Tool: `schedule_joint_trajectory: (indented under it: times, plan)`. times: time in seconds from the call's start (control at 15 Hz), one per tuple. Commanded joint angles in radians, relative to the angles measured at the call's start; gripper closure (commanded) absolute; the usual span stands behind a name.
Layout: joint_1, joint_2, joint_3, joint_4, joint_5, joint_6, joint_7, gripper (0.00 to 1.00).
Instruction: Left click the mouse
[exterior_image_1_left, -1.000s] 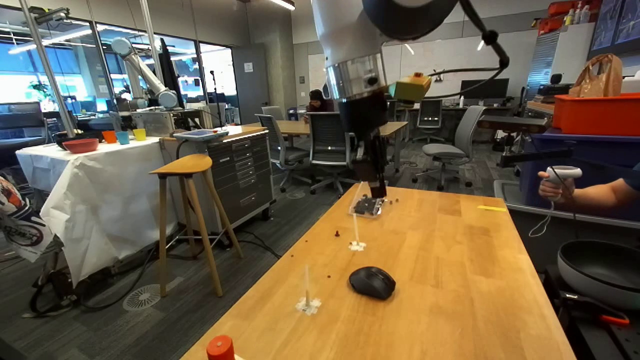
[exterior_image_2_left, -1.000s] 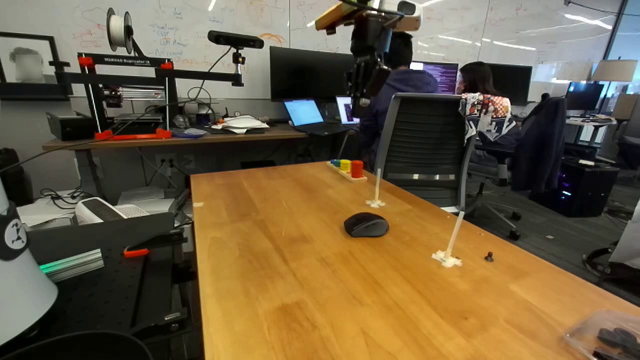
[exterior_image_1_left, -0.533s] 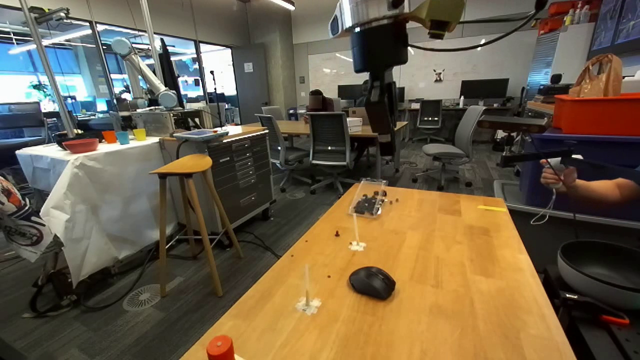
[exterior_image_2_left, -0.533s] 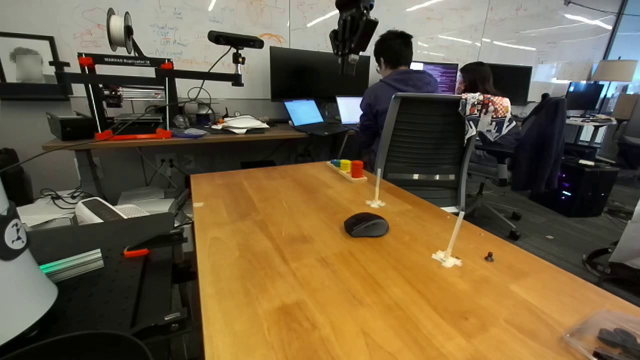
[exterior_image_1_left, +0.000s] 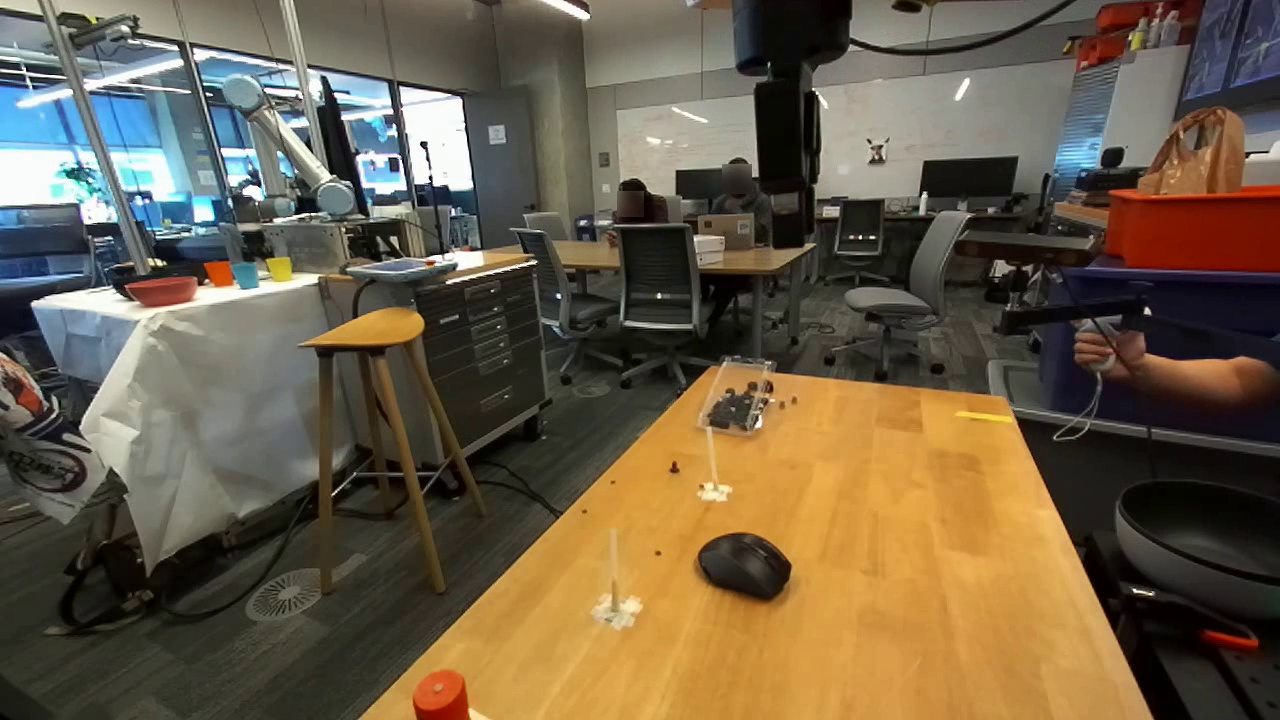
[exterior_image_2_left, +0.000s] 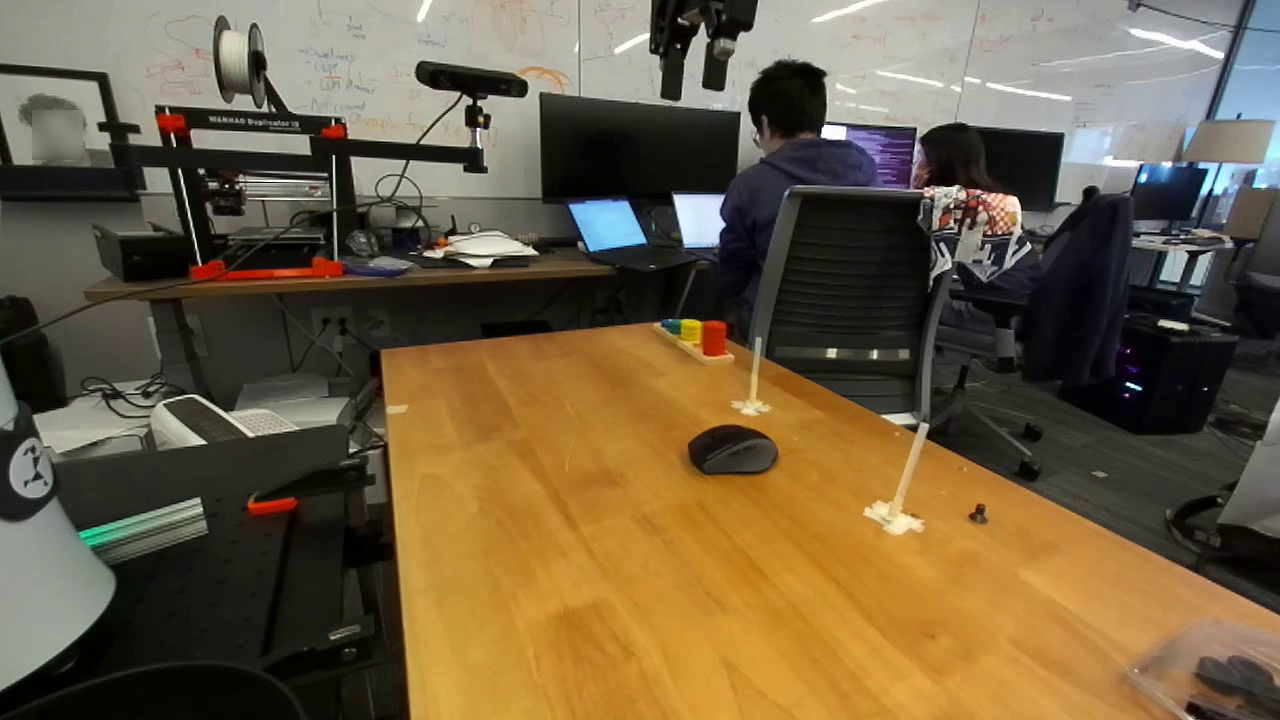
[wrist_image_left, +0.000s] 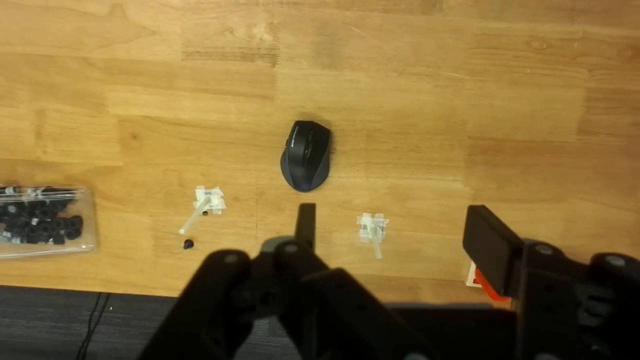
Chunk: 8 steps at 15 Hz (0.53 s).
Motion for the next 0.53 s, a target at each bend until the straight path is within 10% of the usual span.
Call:
schedule_joint_trajectory:
  times: [0.0, 0.47]
  plan:
    - [-0.008, -0.002, 0.002, 0.003, 0.002, -0.006, -0.002, 0.16]
    - [-0.012, -0.004, 0.000, 0.002, 0.004, -0.009, -0.005, 0.06]
